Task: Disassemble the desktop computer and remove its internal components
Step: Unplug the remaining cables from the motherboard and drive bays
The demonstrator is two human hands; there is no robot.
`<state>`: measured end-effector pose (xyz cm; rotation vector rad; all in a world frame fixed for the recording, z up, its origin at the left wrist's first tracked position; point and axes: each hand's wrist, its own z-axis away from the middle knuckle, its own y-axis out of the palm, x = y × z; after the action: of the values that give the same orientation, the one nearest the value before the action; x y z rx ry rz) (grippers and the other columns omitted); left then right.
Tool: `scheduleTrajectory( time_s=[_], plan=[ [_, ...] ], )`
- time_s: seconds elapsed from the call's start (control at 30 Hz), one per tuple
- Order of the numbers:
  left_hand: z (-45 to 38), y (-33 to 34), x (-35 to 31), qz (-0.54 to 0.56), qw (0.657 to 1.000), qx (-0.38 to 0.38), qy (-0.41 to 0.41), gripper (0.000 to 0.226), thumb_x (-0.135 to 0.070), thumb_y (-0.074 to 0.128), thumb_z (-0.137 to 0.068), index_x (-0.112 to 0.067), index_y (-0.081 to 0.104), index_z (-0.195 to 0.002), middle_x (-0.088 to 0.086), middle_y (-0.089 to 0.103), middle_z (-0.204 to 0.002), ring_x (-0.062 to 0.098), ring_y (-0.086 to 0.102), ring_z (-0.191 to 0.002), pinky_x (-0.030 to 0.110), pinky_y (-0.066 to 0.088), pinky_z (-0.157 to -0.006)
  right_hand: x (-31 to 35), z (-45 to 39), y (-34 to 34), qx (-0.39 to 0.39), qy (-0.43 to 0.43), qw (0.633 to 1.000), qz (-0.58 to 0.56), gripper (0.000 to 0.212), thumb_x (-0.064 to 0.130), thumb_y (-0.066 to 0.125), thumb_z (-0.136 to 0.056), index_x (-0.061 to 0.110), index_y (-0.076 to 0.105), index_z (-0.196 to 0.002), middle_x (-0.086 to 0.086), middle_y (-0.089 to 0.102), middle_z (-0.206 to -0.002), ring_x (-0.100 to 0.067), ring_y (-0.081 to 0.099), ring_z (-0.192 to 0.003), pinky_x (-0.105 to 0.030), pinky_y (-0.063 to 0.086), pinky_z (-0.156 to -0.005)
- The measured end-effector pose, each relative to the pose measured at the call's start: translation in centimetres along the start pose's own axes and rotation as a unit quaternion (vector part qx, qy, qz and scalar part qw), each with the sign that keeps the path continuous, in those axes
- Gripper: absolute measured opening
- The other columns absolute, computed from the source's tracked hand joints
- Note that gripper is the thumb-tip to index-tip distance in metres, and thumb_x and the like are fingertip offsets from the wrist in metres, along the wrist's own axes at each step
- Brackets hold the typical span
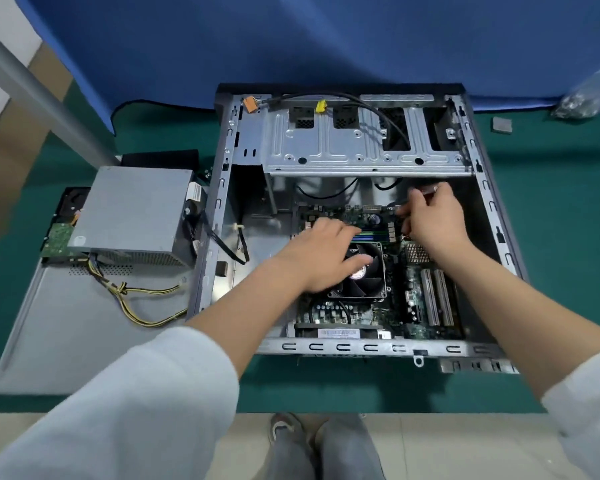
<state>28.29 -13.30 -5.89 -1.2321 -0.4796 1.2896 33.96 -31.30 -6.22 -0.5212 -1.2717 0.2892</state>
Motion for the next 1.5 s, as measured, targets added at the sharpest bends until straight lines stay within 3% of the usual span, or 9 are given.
scheduleTrajectory(
  time_s=[0.13, 0.27, 0.43, 0.7, 0.87, 1.13, 1.23, 1.33, 1.5],
  plan=[
    [-1.9, 0.7, 0.0, -0.061, 0.998, 0.012, 0.016, 0.058, -0.059, 0.026, -0.095, -0.012, 0.048, -0.122, 0.010, 0.056, -0.118, 0.028, 0.046, -0.113, 0.037, 0.040, -0.090, -0.5, -1.5, 1.2, -0.031, 0.014, 0.997, 0.071, 0.015, 0.018, 0.040, -0.096, 0.004, 0.046, -0.097, -0.018, 0.064, -0.098, -0.028, 0.063, -0.080, -0.032, 0.046, -0.062],
    [-2.6, 1.2, 0.4, -0.017, 1.000, 0.008, 0.004, 0.051, -0.055, 0.026, -0.097, -0.014, 0.052, -0.115, 0.006, 0.058, -0.107, 0.025, 0.044, -0.108, 0.035, 0.036, -0.076, -1.3, -2.4, 0.3, -0.065, -0.005, 0.990, 0.127, 0.012, 0.014, 0.041, -0.093, 0.004, 0.049, -0.092, -0.020, 0.064, -0.092, -0.024, 0.056, -0.077, -0.027, 0.038, -0.065],
    [-3.5, 1.0, 0.7, 0.025, 0.997, 0.072, -0.020, 0.050, -0.054, 0.024, -0.098, -0.017, 0.050, -0.121, 0.007, 0.055, -0.114, 0.025, 0.039, -0.116, 0.043, 0.039, -0.093, -1.8, -3.9, -0.1, -0.004, 0.032, 0.993, 0.110, 0.020, 0.013, 0.043, -0.093, 0.002, 0.058, -0.101, 0.000, 0.067, -0.054, -0.003, 0.062, -0.048, -0.027, 0.047, -0.056],
    [-3.9, 1.4, 0.9, 0.028, 0.998, 0.060, -0.020, 0.048, -0.052, 0.022, -0.098, -0.018, 0.050, -0.116, 0.006, 0.056, -0.114, 0.020, 0.035, -0.105, 0.043, 0.037, -0.093, -1.4, -4.0, 0.3, 0.030, -0.003, 0.985, 0.172, 0.016, 0.011, 0.046, -0.093, 0.002, 0.060, -0.095, -0.014, 0.070, -0.085, -0.026, 0.067, -0.067, -0.033, 0.051, -0.064],
    [-3.7, 1.4, 0.8, 0.022, 0.998, 0.060, -0.020, 0.049, -0.054, 0.020, -0.098, -0.018, 0.049, -0.115, 0.006, 0.055, -0.111, 0.019, 0.032, -0.101, 0.045, 0.037, -0.093, -1.0, -3.7, 0.5, 0.031, -0.011, 0.982, 0.187, 0.021, 0.014, 0.049, -0.092, 0.000, 0.057, -0.106, -0.020, 0.065, -0.105, -0.037, 0.063, -0.092, -0.047, 0.052, -0.085],
    [-3.4, 1.0, 0.4, 0.017, 0.997, 0.076, -0.028, 0.049, -0.053, 0.021, -0.098, -0.019, 0.049, -0.120, 0.005, 0.054, -0.118, 0.026, 0.036, -0.117, 0.044, 0.035, -0.090, -0.5, -2.9, 0.4, 0.022, -0.018, 0.979, 0.200, 0.022, 0.016, 0.050, -0.092, 0.000, 0.062, -0.100, -0.018, 0.066, -0.097, -0.034, 0.064, -0.084, -0.041, 0.054, -0.078],
    [-3.4, 0.9, 0.3, 0.013, 0.997, 0.076, -0.031, 0.050, -0.054, 0.021, -0.098, -0.019, 0.049, -0.121, 0.005, 0.054, -0.118, 0.025, 0.036, -0.117, 0.044, 0.035, -0.091, -0.4, -2.7, 0.5, 0.009, -0.027, 0.973, 0.230, 0.023, 0.016, 0.049, -0.089, -0.002, 0.063, -0.093, -0.016, 0.063, -0.084, -0.030, 0.059, -0.074, -0.027, 0.044, -0.064],
    [-3.3, 0.9, 0.2, 0.014, 0.997, 0.072, -0.033, 0.052, -0.056, 0.022, -0.097, -0.019, 0.049, -0.121, 0.005, 0.054, -0.117, 0.025, 0.037, -0.117, 0.042, 0.034, -0.087, -0.5, -2.4, 0.8, 0.007, -0.038, 0.966, 0.254, 0.023, 0.018, 0.048, -0.092, -0.001, 0.055, -0.082, -0.010, 0.052, -0.070, -0.029, 0.051, -0.069, -0.027, 0.035, -0.061],
    [-3.3, 0.9, 0.1, 0.009, 0.997, 0.071, -0.035, 0.054, -0.057, 0.021, -0.096, -0.019, 0.047, -0.125, 0.006, 0.053, -0.121, 0.026, 0.037, -0.119, 0.041, 0.033, -0.085, -0.9, -2.1, 1.2, -0.006, -0.085, 0.960, 0.265, 0.020, 0.014, 0.050, -0.095, 0.000, 0.062, -0.102, -0.019, 0.063, -0.105, -0.036, 0.057, -0.096, -0.027, 0.034, -0.069]
  ],
)
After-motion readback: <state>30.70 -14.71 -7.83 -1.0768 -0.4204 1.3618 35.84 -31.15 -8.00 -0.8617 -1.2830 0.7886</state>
